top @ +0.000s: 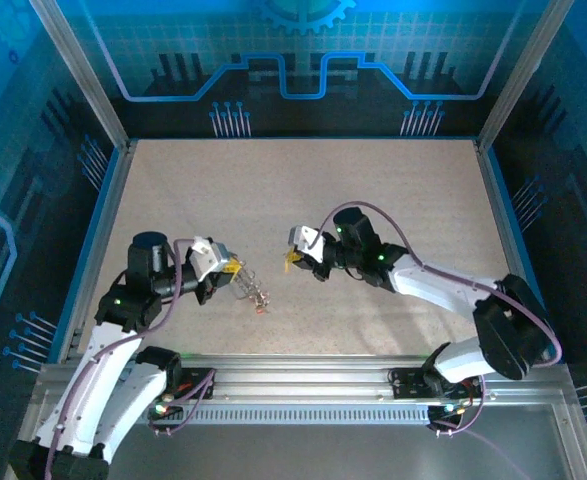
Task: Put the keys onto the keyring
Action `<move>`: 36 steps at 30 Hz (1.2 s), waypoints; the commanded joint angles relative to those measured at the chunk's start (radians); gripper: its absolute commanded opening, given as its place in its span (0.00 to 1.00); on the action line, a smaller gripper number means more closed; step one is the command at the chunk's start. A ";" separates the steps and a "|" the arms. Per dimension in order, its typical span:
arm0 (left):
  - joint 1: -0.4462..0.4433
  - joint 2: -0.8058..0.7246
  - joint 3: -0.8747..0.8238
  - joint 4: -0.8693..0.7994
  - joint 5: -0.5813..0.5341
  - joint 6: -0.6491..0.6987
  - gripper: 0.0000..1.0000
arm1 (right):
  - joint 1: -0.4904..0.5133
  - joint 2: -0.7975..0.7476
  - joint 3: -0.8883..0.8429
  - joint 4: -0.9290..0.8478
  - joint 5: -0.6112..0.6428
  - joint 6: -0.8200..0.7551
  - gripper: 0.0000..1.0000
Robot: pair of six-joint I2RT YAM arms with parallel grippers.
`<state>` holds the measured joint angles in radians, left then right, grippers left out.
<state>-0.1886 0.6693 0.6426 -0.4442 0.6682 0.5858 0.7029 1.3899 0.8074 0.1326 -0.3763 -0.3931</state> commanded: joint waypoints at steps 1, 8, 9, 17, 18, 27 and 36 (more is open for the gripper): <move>-0.052 -0.005 0.042 0.025 0.046 0.041 0.00 | 0.025 -0.108 -0.037 0.017 0.018 0.072 0.00; -0.174 0.021 -0.016 0.183 -0.057 -0.066 0.00 | 0.149 -0.318 -0.123 -0.094 0.138 0.137 0.00; -0.187 0.019 -0.025 0.195 -0.073 -0.073 0.00 | 0.172 -0.339 -0.133 -0.097 0.157 0.145 0.00; -0.253 0.013 -0.061 0.230 -0.133 -0.086 0.00 | 0.342 -0.396 -0.209 -0.052 0.399 0.247 0.00; -0.257 0.014 -0.061 0.225 -0.138 -0.082 0.00 | 0.351 -0.392 -0.212 -0.045 0.414 0.250 0.00; -0.345 0.042 -0.049 0.146 -0.273 -0.013 0.00 | 0.380 -0.279 -0.220 0.196 0.391 0.255 0.00; -0.354 0.063 -0.049 0.167 -0.276 -0.049 0.00 | 0.405 -0.172 -0.195 0.332 0.471 0.309 0.00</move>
<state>-0.5343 0.7341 0.5842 -0.3084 0.3958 0.5484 1.0950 1.2160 0.5980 0.3588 0.0540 -0.1238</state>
